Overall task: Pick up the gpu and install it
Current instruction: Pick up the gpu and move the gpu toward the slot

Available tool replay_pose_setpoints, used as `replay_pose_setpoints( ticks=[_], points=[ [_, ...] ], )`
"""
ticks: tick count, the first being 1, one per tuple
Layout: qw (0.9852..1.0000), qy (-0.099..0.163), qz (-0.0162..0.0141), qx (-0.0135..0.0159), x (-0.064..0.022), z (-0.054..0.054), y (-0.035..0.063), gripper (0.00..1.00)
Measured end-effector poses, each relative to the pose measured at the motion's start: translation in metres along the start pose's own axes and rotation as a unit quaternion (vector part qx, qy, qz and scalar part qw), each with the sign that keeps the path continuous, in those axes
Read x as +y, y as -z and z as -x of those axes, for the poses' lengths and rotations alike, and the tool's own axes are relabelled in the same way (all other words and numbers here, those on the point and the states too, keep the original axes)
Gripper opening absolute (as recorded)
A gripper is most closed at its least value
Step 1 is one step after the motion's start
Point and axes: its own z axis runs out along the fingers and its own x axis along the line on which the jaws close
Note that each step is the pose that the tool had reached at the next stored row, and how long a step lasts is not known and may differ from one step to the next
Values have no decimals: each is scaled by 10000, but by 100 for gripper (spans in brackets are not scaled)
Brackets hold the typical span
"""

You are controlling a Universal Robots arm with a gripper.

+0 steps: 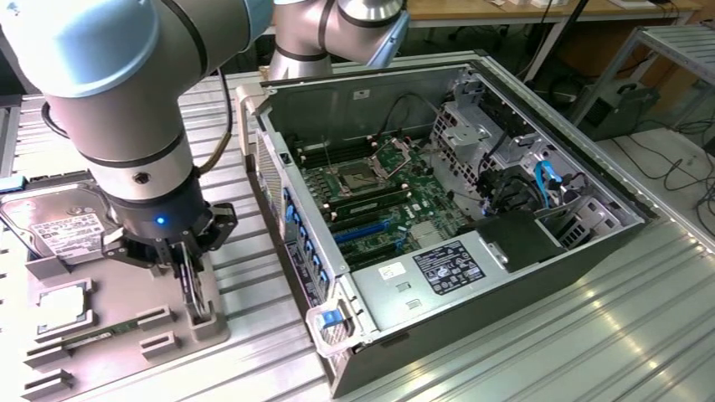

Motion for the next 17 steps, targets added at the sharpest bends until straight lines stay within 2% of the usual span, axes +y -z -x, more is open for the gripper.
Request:
replay_pose_setpoints(
  ticks=[17],
  points=[
    [10000,0,-10,0,5,2,134,28]
  ],
)
